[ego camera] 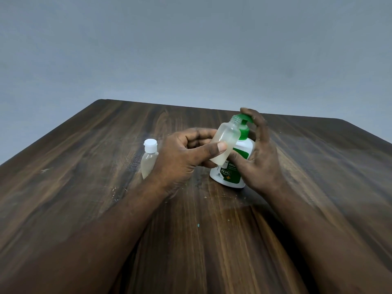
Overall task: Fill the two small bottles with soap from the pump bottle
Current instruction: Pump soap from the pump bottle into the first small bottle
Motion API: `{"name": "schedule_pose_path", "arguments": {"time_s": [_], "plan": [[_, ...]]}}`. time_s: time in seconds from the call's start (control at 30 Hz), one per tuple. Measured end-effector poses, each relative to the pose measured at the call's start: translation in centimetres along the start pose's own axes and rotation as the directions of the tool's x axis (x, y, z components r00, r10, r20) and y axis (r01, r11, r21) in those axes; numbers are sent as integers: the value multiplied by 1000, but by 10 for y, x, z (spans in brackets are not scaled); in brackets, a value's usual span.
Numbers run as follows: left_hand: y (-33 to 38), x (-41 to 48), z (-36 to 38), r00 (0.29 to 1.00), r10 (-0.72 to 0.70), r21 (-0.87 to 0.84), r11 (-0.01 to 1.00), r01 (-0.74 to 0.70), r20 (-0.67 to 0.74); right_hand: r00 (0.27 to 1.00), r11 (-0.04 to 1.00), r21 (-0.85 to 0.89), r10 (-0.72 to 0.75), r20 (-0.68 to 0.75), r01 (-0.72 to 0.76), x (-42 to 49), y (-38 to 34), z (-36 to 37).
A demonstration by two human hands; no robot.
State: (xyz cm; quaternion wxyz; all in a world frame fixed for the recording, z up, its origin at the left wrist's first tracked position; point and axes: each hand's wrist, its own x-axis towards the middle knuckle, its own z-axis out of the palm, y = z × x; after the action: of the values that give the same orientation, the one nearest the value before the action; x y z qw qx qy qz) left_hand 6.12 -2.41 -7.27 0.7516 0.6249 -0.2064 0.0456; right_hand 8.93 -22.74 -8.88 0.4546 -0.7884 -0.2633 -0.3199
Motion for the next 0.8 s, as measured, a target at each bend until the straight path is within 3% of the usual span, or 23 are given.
{"name": "schedule_pose_path", "arguments": {"time_s": [0.8], "plan": [[2, -1, 2, 1000, 6, -9, 1000, -6, 3, 999, 1000, -3, 27, -20, -27, 1, 0, 0]]}}
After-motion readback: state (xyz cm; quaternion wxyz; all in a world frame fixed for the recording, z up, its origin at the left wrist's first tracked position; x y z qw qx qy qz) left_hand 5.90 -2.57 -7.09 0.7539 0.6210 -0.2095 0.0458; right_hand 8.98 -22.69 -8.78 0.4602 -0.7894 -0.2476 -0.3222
